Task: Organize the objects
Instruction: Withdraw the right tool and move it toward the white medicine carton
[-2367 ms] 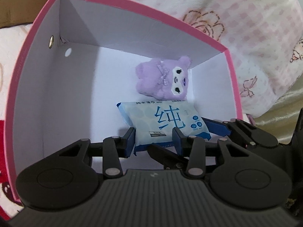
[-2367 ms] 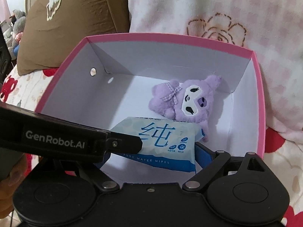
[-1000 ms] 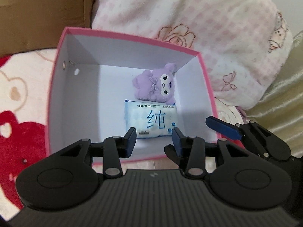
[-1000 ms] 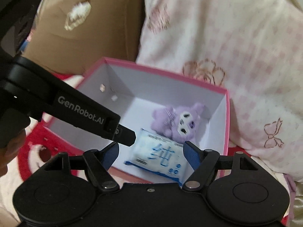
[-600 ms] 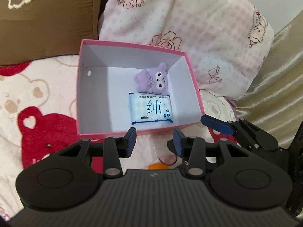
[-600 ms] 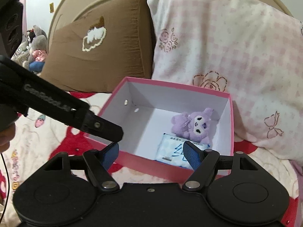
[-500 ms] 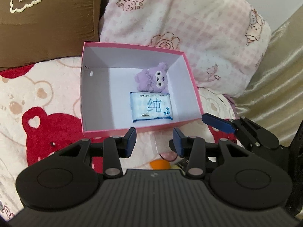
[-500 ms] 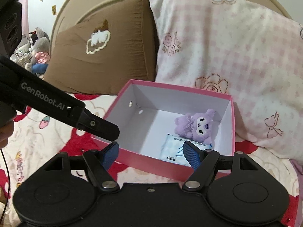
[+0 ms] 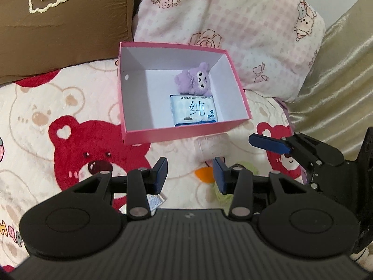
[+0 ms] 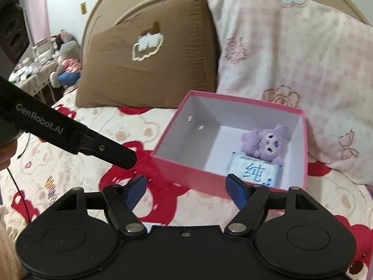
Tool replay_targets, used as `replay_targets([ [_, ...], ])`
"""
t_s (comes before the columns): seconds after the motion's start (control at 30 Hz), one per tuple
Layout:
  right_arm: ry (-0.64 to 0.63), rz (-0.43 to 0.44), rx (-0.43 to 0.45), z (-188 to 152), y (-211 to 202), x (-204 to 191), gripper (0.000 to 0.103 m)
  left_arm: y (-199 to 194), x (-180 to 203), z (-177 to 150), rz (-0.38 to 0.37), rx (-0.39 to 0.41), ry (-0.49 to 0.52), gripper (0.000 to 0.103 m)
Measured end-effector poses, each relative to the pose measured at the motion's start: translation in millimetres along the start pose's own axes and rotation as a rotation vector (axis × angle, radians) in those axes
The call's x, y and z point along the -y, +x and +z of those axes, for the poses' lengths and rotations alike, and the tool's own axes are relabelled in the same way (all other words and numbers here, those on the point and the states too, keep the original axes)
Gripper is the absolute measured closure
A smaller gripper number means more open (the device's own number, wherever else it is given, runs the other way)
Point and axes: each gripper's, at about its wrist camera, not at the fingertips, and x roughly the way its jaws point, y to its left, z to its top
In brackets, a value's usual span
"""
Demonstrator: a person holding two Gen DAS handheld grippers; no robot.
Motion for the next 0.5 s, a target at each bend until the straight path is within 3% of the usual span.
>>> replay_targets([
  [0.23,-0.018,0.077,-0.047,-8.0,-1.5,-17.5,0.023,-3.1,-9.5,-23.3,0.011,-0.009,0.002,0.059],
  [0.5,0.034,0.186,-0.116,-37.9,31.7,-40.2,0.023,8.4,-42.8,-48.5,0.032,-0.018,-0.074,0.057],
])
